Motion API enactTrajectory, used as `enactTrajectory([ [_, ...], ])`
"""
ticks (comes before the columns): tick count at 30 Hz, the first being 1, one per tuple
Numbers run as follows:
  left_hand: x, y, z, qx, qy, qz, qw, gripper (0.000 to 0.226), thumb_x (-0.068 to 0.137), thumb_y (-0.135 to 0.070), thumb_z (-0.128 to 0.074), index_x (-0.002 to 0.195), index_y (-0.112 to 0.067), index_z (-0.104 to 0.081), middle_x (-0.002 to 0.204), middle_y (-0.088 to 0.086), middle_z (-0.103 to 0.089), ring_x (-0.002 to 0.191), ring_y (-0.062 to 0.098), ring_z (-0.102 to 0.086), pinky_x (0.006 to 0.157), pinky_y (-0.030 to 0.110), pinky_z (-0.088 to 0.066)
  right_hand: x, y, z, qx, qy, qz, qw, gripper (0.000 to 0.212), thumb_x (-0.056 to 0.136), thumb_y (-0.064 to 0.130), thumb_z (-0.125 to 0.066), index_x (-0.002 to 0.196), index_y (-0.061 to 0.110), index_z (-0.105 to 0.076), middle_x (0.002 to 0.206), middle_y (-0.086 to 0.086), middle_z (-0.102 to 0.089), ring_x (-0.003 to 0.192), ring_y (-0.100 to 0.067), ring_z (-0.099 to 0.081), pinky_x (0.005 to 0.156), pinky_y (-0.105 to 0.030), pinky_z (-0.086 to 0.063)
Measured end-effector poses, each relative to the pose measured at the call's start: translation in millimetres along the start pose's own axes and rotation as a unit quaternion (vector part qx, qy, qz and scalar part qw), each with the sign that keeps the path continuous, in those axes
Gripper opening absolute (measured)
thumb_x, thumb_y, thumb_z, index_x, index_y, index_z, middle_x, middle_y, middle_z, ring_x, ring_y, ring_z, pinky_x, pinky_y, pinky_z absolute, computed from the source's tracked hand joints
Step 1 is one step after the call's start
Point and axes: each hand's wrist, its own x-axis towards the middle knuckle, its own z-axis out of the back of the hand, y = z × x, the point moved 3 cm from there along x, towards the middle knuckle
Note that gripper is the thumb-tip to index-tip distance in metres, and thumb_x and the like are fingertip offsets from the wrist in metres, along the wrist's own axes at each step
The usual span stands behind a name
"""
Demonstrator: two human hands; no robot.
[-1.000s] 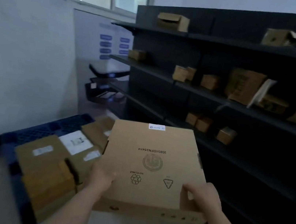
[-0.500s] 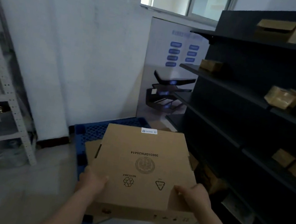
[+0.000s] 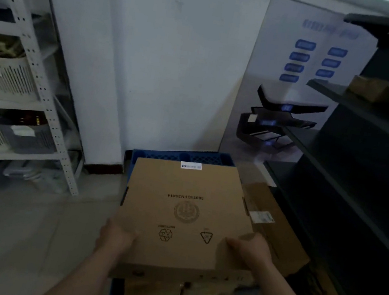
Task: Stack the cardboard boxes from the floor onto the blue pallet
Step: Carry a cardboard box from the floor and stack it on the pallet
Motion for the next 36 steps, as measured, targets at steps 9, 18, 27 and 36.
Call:
enactTrajectory([
  [9,105.5,-14.1,-31.7,-0.042,-0.028,0.039,0.998,0.071,0.078,-0.018,-0.075,0.137,-0.008,-0.038,0.132,0.014,-0.055,0.115,0.035,-0.055,0.099,0.045,-0.047,140.9,44.6,-56.2,-0.002,0.049,-0.009,0.999,0.058,0.074,0.027,-0.081,0.120,0.001,-0.057,0.109,-0.014,-0.063,0.097,-0.029,-0.061,0.089,-0.044,-0.054],
  [18,227.4,-25.5,-72.4,-0.033,-0.022,0.069,0.997,0.072,0.080,-0.020,-0.074,0.139,-0.011,-0.034,0.133,0.014,-0.052,0.116,0.035,-0.053,0.099,0.049,-0.046,271.1,63.0,-113.0,-0.002,0.063,-0.038,0.997,0.065,0.075,0.023,-0.081,0.128,0.002,-0.051,0.123,-0.014,-0.060,0.110,-0.030,-0.058,0.094,-0.042,-0.051],
  [27,310.9,1.0,-122.5,-0.045,-0.046,0.076,0.995,0.071,0.081,-0.012,-0.073,0.140,-0.011,-0.035,0.132,0.013,-0.053,0.117,0.033,-0.053,0.099,0.047,-0.046,375.6,34.0,-175.4,-0.018,0.063,-0.009,0.998,0.055,0.074,0.016,-0.080,0.121,0.004,-0.054,0.117,-0.012,-0.063,0.094,-0.021,-0.056,0.088,-0.037,-0.051],
  [36,352.6,53.2,-153.7,-0.038,-0.049,0.095,0.994,0.080,0.081,-0.015,-0.074,0.145,-0.015,-0.027,0.141,0.015,-0.043,0.123,0.037,-0.047,0.100,0.054,-0.044,428.9,-8.0,-224.8,-0.047,0.077,0.003,0.996,0.064,0.076,0.019,-0.080,0.130,0.003,-0.048,0.123,-0.012,-0.060,0.107,-0.026,-0.057,0.086,-0.030,-0.045],
])
